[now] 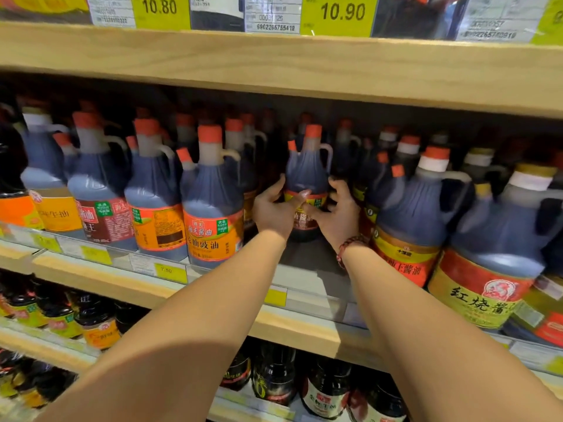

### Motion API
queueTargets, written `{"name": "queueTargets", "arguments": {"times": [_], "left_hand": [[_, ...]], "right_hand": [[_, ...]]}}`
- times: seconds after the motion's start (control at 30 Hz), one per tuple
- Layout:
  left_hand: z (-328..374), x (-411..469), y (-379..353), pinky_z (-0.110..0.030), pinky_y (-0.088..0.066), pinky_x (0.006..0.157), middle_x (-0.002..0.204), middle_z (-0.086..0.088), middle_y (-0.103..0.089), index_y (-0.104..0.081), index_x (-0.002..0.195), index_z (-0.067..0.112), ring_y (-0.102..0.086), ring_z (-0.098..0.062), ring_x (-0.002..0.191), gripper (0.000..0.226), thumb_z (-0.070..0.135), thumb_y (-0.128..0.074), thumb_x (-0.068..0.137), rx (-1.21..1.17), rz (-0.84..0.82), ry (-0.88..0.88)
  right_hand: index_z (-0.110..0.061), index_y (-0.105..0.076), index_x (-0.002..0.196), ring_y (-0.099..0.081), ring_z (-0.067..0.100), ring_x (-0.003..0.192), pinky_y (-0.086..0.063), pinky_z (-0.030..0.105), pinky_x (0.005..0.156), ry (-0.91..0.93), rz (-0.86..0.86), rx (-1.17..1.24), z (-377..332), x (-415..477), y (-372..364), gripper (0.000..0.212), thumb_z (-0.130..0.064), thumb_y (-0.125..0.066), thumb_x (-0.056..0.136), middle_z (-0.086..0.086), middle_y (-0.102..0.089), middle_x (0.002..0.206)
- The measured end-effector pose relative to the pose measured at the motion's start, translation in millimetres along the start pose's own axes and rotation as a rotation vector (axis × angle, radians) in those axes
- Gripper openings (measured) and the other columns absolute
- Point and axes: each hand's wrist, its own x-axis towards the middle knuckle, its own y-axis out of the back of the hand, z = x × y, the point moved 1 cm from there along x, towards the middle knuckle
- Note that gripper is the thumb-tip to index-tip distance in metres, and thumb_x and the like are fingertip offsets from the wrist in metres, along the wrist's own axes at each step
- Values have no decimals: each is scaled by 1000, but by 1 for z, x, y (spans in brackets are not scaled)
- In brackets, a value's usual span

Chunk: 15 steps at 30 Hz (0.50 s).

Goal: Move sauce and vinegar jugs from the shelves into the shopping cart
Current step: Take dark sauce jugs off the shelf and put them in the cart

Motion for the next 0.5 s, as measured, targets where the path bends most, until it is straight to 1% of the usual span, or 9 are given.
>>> {"name": "queueTargets", "arguments": {"times": [0.27,0.37,0.43,0.5], "left_hand": [[-13,13,-2,-32,-37,110,132,-6,-58,-55,130,6,-47,-11,125,58,8,-75,76,-35,-35,-20],[-11,13,-1,-35,-37,110,132,-6,-58,-54,130,8,-48,-14,126,59,10,-76,75,-2,-45,-3],[-7,12,1,-35,-38,110,130,-6,-59,-55,130,8,-49,-16,125,58,10,-76,76,42,-58,11],[-2,9,5,-32,-39,107,128,-7,-61,-56,129,7,-52,-17,123,54,5,-73,77,80,-70,31]], "right_hand": [[-11,-46,131,-48,26,127,-42,44,106,-10,16,-18,10,10,-11,62,-9,-75,76,9,-54,135],[-14,-41,136,-47,25,129,-40,41,106,-60,-33,-25,8,10,-10,69,-11,-75,76,8,-52,137],[-18,-36,141,-45,25,130,-39,43,108,-111,-75,3,4,7,-7,76,-10,-75,76,8,-50,140],[-18,-34,143,-45,25,130,-40,44,108,-162,-97,49,-4,3,-2,80,-9,-75,76,8,-48,141]]}}
